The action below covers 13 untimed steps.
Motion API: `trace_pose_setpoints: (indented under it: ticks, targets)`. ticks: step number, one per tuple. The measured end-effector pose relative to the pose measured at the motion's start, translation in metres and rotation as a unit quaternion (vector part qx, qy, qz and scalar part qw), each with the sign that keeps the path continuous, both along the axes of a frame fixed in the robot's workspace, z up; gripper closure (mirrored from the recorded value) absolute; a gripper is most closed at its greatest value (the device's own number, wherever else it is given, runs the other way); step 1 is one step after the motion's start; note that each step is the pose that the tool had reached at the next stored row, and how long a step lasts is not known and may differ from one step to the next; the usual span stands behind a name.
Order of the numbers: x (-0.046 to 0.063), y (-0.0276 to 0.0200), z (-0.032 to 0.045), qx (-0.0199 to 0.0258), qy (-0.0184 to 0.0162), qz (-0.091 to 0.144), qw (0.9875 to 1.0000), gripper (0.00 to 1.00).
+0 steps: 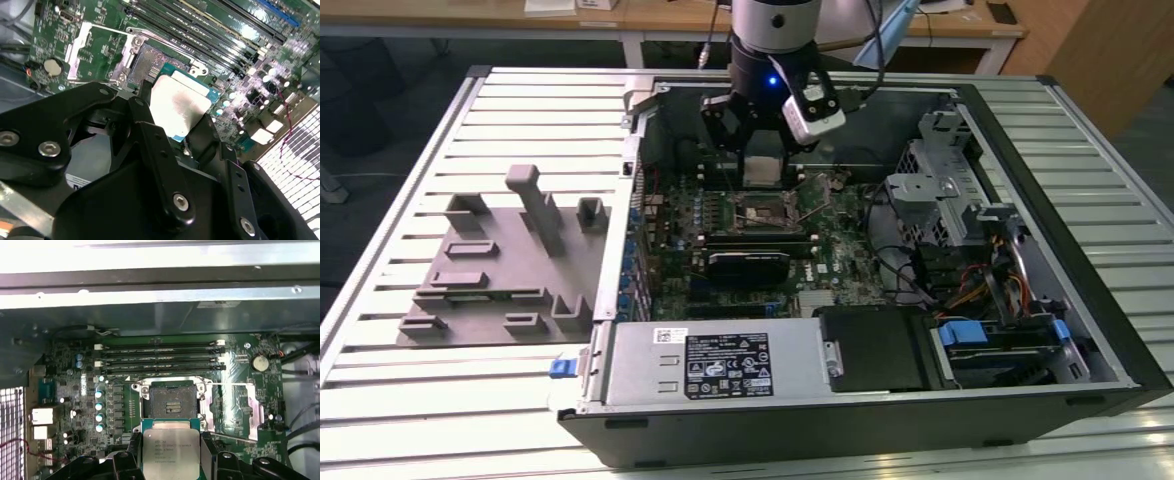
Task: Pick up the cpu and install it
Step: 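Place the cpu into insertion slot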
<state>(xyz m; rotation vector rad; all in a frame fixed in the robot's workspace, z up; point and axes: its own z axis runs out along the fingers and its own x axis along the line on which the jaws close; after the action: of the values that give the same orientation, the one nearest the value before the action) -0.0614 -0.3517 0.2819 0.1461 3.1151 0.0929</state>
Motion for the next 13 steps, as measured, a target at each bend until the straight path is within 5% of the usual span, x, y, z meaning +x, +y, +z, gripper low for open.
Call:
trace_pose_setpoints:
  ticks: [6,13]
  targets:
    - [0.0000,0.0000,0.0000,-0.0001,0.0000,-0.047,0.9989,0.45]
    - [0.0000,0.0000,-0.0002,-0.0001,0.0000,-0.102,0.9948,0.45]
